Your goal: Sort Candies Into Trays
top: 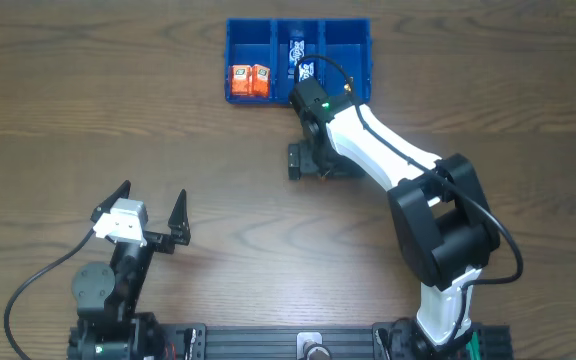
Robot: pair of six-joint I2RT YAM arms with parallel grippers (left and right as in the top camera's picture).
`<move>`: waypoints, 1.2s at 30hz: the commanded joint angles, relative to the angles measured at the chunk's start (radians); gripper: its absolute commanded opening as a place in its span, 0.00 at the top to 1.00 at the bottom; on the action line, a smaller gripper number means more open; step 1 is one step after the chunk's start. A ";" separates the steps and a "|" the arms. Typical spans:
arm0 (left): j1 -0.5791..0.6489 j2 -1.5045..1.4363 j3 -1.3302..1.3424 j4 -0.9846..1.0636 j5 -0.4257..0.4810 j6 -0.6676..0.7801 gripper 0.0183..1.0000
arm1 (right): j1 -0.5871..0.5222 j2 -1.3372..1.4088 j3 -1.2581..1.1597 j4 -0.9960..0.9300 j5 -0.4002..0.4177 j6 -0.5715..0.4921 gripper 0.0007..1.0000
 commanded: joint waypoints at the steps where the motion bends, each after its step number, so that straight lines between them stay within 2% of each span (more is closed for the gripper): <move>1: 0.006 -0.006 -0.023 -0.028 0.018 0.000 0.00 | -0.001 0.029 -0.005 0.021 0.040 0.029 0.00; 9: 0.006 -0.006 -0.023 -0.028 0.018 0.000 0.00 | -0.001 0.074 -0.005 0.047 0.040 0.029 0.02; 10: 0.006 -0.006 -0.023 -0.028 0.018 0.000 0.00 | -0.001 0.076 -0.005 0.047 0.040 0.029 0.05; 14: 0.006 -0.006 -0.023 -0.028 0.018 0.000 0.00 | -0.008 0.077 -0.005 0.064 0.040 0.034 0.35; 16: 0.006 -0.006 -0.023 -0.028 0.018 0.000 0.00 | -0.012 0.077 -0.005 0.070 0.047 0.049 0.45; 26: 0.006 -0.006 -0.023 -0.028 0.018 0.000 0.00 | -0.012 0.077 -0.005 0.070 0.060 0.051 0.70; 30: 0.006 -0.006 -0.023 -0.028 0.018 0.000 0.00 | -0.012 0.077 -0.005 0.065 0.084 0.051 0.71; 36: 0.006 -0.006 -0.023 -0.028 0.018 0.000 0.00 | -0.016 0.076 -0.005 0.076 0.093 0.051 0.79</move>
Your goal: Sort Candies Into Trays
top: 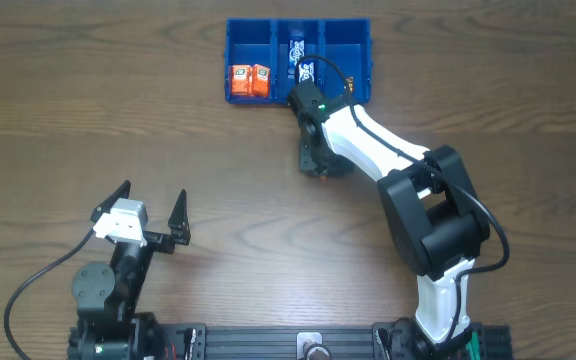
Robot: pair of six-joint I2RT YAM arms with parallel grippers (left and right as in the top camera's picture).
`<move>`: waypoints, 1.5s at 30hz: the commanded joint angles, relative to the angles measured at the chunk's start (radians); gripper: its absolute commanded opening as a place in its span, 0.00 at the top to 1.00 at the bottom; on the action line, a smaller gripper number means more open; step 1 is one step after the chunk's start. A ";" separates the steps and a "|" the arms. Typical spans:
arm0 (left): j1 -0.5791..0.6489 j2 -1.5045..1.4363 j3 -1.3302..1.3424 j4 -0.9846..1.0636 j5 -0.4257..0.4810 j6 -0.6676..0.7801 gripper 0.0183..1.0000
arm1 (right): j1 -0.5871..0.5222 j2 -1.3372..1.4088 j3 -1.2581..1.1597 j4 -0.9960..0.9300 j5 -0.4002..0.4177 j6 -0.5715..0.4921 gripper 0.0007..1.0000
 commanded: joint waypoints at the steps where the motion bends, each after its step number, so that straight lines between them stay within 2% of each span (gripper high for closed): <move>1: 0.006 -0.006 -0.023 -0.028 0.018 0.000 0.00 | -0.014 0.012 -0.005 0.005 0.036 0.005 0.79; 6: 0.006 -0.006 -0.023 -0.028 0.018 0.000 0.00 | -0.004 -0.132 -0.005 -0.041 0.080 0.005 0.82; 10: 0.006 -0.006 -0.023 -0.028 0.018 0.000 0.00 | 0.005 -0.299 0.023 -0.076 0.175 0.005 0.82; 14: 0.006 -0.006 -0.023 -0.028 0.018 0.000 0.00 | -0.034 -0.320 0.170 -0.103 0.279 -0.011 0.82; 20: 0.006 -0.006 -0.023 -0.028 0.018 0.000 0.00 | -0.110 -0.192 0.356 0.021 0.275 -0.139 0.81; 33: 0.006 -0.006 -0.023 -0.028 0.018 0.000 0.00 | -0.159 0.033 0.402 0.128 0.259 -0.161 0.76; 34: 0.006 -0.006 -0.023 -0.028 0.018 0.000 0.00 | -0.159 0.032 0.402 0.132 0.260 -0.161 0.70; 35: 0.006 -0.006 -0.023 -0.028 0.018 0.000 0.00 | -0.158 0.032 0.402 0.135 0.260 -0.161 0.58; 37: 0.006 -0.006 -0.023 -0.028 0.018 0.000 0.00 | -0.158 0.032 0.402 0.135 0.256 -0.161 0.24; 39: 0.006 -0.006 -0.023 -0.028 0.018 0.000 0.00 | -0.154 0.032 0.402 0.134 0.249 -0.161 0.00; 45: 0.006 -0.006 -0.023 -0.028 0.018 0.000 0.00 | -0.145 0.016 0.431 0.046 0.235 -0.160 0.00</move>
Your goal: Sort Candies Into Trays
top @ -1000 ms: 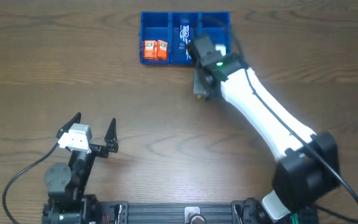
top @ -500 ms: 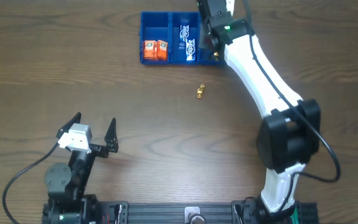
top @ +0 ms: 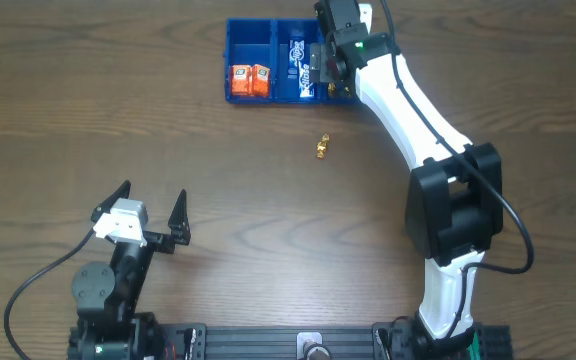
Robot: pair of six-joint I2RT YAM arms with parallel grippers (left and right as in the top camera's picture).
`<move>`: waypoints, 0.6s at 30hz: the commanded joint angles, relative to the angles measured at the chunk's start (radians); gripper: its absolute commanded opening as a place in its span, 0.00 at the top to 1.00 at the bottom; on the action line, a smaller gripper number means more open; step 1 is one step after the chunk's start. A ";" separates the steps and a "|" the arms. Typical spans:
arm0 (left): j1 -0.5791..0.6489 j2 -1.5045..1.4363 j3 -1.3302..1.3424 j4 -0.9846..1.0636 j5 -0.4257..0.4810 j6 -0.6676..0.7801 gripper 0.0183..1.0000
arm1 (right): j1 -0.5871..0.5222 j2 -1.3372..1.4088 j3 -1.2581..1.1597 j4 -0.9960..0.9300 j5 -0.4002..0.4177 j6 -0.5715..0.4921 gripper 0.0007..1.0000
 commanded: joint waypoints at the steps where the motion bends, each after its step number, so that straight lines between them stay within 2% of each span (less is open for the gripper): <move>1: 0.006 -0.006 -0.023 -0.028 0.018 0.000 0.00 | 0.013 -0.029 0.062 -0.114 -0.022 0.000 0.00; 5: 0.006 -0.006 -0.023 -0.028 0.018 0.000 0.00 | 0.055 -0.107 0.072 -0.266 -0.113 0.008 0.00; 9: 0.006 -0.006 -0.023 -0.028 0.018 0.000 0.00 | 0.107 -0.095 0.029 -0.356 -0.122 0.076 0.00; 11: 0.006 -0.006 -0.023 -0.028 0.018 0.000 0.00 | 0.134 -0.079 -0.025 -0.360 -0.125 0.117 0.00; 14: 0.006 -0.006 -0.023 -0.028 0.018 0.000 0.00 | 0.144 -0.071 -0.124 -0.312 -0.186 0.119 0.00; 18: 0.006 -0.006 -0.023 -0.028 0.018 0.000 0.00 | 0.142 -0.070 -0.241 -0.202 -0.190 0.120 0.00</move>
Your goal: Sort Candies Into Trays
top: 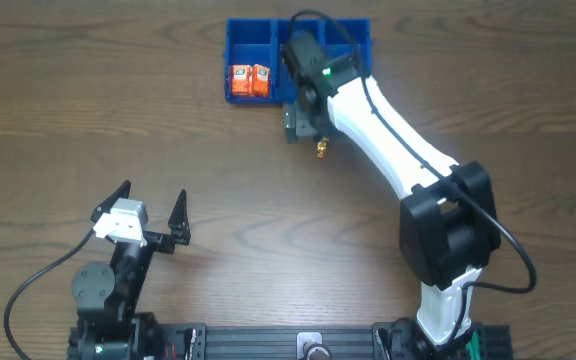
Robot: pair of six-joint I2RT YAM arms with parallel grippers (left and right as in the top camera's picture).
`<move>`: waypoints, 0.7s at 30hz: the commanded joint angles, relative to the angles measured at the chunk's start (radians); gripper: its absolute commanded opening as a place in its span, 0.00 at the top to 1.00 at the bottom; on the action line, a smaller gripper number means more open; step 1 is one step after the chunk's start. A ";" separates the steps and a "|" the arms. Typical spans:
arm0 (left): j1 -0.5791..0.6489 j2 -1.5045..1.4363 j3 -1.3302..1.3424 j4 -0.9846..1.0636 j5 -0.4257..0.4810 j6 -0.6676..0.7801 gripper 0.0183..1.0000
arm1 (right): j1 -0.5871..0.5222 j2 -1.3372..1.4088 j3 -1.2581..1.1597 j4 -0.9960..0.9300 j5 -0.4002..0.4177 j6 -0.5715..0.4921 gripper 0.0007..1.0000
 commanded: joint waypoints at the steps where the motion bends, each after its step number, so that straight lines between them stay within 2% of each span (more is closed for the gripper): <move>1: 0.006 -0.006 -0.023 -0.029 0.018 0.000 0.00 | -0.005 0.021 -0.111 0.085 -0.021 0.026 0.00; 21: 0.006 -0.006 -0.023 -0.029 0.018 0.000 0.00 | -0.033 0.119 -0.154 0.219 -0.029 0.074 0.00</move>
